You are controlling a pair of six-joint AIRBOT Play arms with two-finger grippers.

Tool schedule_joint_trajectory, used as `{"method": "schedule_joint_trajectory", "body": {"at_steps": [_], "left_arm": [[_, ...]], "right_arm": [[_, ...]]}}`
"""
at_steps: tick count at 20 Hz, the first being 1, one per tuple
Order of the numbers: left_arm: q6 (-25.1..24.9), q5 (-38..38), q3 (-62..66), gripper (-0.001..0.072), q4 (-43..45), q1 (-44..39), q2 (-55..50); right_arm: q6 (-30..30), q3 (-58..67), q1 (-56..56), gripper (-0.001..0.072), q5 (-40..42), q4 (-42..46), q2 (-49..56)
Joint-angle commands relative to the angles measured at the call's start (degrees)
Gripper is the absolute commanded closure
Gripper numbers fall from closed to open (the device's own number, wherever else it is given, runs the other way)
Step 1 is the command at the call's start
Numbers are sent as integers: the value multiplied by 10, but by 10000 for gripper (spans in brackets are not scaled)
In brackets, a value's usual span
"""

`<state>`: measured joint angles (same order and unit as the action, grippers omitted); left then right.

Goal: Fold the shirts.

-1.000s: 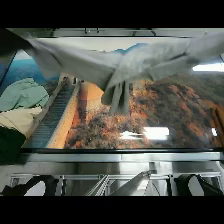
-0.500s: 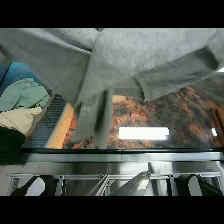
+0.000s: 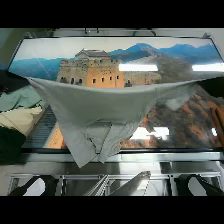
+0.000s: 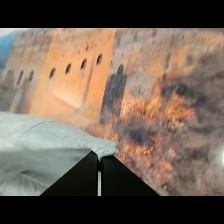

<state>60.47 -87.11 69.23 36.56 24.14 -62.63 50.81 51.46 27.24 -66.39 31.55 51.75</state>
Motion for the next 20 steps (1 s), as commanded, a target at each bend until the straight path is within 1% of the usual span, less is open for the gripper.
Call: {"method": "schedule_joint_trajectory", "body": {"at_steps": [1,3,5,6,7,8,9,11,12,13,14,15,17,20], "left_arm": [[-47,92,-67,690,-1,-83,-82],[-61,139,-49,692,0,-113,-154],[-61,157,3,692,0,-124,-221],[-59,142,38,505,-1,-123,-248],[-40,121,78,59,-1,-117,-272],[-3,102,115,-5,-1,-112,-290],[16,70,151,-5,0,-102,-305],[69,7,186,-4,0,-82,-316],[92,-24,184,-4,0,-76,-314],[110,-45,164,-4,0,-75,-304],[118,-55,131,-4,1,-78,-288],[126,-57,90,-4,16,-88,-267],[150,-50,0,-4,78,-118,-215],[221,-31,-127,-4,180,-179,-134]], "right_arm": [[-30,-22,-63,695,81,13,90],[-46,-21,-87,695,158,13,143],[-55,-16,-92,695,207,13,189],[-54,-10,-89,694,222,16,205],[-55,-4,-82,677,231,21,215],[-54,3,-71,499,230,26,217],[-54,13,-57,364,220,31,217],[-54,39,-27,363,168,57,217],[-51,48,-14,362,143,74,218],[-37,52,-10,314,136,88,220],[-30,55,-8,232,130,90,224],[-30,60,-12,201,113,90,233],[-30,84,-46,201,74,90,269],[-25,152,-129,202,61,106,350]]}}
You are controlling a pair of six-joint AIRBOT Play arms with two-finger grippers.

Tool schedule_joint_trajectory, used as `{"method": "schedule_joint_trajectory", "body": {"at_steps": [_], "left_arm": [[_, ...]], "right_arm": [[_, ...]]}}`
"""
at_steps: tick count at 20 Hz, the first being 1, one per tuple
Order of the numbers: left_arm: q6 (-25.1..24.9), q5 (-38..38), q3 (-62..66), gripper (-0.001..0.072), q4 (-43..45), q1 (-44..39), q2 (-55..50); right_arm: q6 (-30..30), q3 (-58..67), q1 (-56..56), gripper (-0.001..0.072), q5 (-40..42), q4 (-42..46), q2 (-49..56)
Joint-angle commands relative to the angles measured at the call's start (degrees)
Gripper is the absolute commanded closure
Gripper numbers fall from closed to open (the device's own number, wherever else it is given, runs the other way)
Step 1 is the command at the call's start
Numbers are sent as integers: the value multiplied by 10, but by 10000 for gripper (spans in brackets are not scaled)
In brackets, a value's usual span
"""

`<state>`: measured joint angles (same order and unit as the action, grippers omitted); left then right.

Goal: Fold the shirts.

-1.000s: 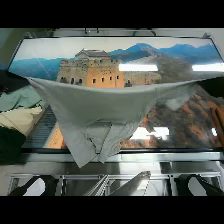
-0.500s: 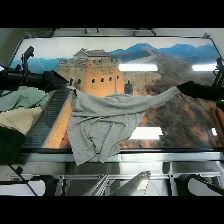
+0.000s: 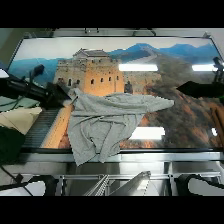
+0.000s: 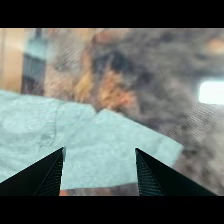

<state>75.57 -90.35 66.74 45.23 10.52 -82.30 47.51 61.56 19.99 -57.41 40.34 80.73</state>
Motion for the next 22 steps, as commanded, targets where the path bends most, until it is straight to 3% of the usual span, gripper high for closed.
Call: {"method": "schedule_joint_trajectory", "body": {"at_steps": [1,3,5,14,22], "left_arm": [[97,12,-136,-4,125,-62,84],[151,21,-186,-4,179,-93,116],[169,26,-226,-3,203,-118,135],[169,110,-308,15,191,-168,133],[142,162,-289,17,191,-216,-9]], "right_arm": [[21,82,-83,206,-30,32,91],[58,151,-130,206,-45,73,155],[90,215,-162,207,-82,103,216],[98,263,-195,211,-136,102,296],[97,263,-195,215,-151,103,296]]}}
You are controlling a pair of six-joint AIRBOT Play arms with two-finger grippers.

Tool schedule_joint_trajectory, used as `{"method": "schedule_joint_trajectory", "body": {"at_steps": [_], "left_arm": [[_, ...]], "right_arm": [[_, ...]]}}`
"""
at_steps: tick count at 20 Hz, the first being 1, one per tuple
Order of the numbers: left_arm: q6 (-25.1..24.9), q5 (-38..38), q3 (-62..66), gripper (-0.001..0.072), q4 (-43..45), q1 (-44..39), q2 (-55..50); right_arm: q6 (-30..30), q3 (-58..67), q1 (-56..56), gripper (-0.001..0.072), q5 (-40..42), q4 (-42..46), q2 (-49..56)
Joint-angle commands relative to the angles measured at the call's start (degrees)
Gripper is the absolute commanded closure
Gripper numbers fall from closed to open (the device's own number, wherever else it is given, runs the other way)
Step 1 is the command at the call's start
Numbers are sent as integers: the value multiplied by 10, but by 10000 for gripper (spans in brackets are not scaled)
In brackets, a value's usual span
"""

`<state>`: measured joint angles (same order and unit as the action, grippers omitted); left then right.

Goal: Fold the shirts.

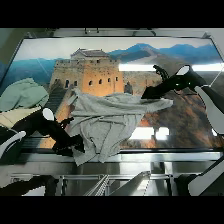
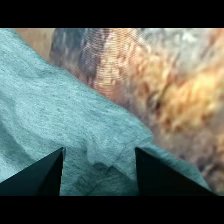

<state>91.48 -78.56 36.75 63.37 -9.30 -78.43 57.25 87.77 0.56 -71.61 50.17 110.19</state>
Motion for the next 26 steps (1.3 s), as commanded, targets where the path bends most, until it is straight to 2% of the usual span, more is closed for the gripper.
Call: {"method": "schedule_joint_trajectory", "body": {"at_steps": [1,2,3,4,5,6,8,12,15,18,21,23,26], "left_arm": [[-20,45,24,18,10,-25,-61],[-21,45,42,65,10,-34,-74],[-27,45,59,253,11,-41,-83],[-33,45,78,472,12,-48,-90],[-36,46,96,644,12,-52,-93],[-38,49,115,694,11,-53,-93],[-40,43,159,692,12,-52,-93],[-52,-5,261,687,25,-16,-93],[-52,-18,357,688,109,46,-101],[-76,-36,489,688,115,119,-165],[-116,-47,620,688,115,140,-260],[-141,-52,702,688,119,132,-323],[-146,-69,826,688,122,127,-402]], "right_arm": [[0,0,-1,311,-10,4,2],[-2,0,-1,371,-13,4,2],[-2,0,-1,371,-17,4,3],[-3,0,-1,460,-23,4,4],[-5,0,0,578,-28,4,4],[-5,0,0,601,-30,4,4],[-10,1,0,693,-30,3,3],[-14,21,19,695,-7,7,2],[33,43,84,696,-8,46,-27],[76,22,159,696,-80,57,-58],[83,-103,193,696,-101,57,-119],[85,-213,193,696,-67,63,-183],[102,-358,193,696,9,66,-296]]}}
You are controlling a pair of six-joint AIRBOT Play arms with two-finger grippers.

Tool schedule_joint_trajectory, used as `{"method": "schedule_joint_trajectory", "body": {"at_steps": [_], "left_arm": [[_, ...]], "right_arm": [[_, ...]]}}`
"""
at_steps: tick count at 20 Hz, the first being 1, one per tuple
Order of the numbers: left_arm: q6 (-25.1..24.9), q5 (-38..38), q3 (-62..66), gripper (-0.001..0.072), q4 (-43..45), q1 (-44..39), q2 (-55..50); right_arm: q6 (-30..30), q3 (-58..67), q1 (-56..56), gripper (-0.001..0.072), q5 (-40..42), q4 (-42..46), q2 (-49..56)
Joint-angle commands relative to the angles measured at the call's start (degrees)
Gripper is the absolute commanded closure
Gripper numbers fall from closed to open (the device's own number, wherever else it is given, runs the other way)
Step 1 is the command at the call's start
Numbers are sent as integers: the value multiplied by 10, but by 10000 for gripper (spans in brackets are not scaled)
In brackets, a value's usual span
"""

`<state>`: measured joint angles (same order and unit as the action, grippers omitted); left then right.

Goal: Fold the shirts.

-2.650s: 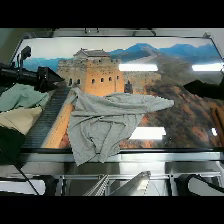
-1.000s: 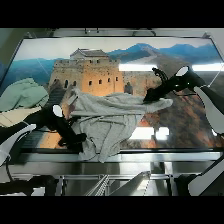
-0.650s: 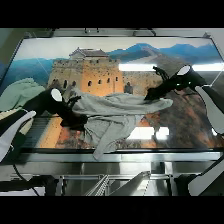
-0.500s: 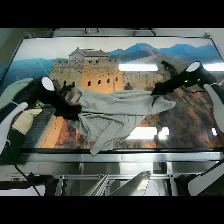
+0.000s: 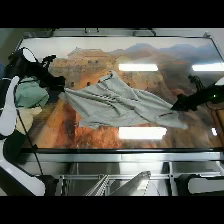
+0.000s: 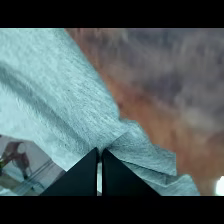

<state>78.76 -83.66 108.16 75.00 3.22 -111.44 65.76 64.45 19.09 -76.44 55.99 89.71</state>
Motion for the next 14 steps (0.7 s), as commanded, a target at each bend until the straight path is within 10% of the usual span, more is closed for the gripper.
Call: {"method": "schedule_joint_trajectory", "body": {"at_steps": [1,2,3,5,14], "left_arm": [[-19,-22,129,686,4,7,-83],[-18,-25,129,680,4,11,-84],[-17,-32,115,464,2,15,-76],[-7,-45,70,-2,3,27,-46],[8,-90,-242,-2,-164,31,148]], "right_arm": [[25,-155,8,696,93,22,-125],[26,-172,8,695,130,34,-152],[26,-175,8,689,152,34,-167],[26,-157,8,291,165,35,-178],[36,-104,91,280,100,93,-132]]}}
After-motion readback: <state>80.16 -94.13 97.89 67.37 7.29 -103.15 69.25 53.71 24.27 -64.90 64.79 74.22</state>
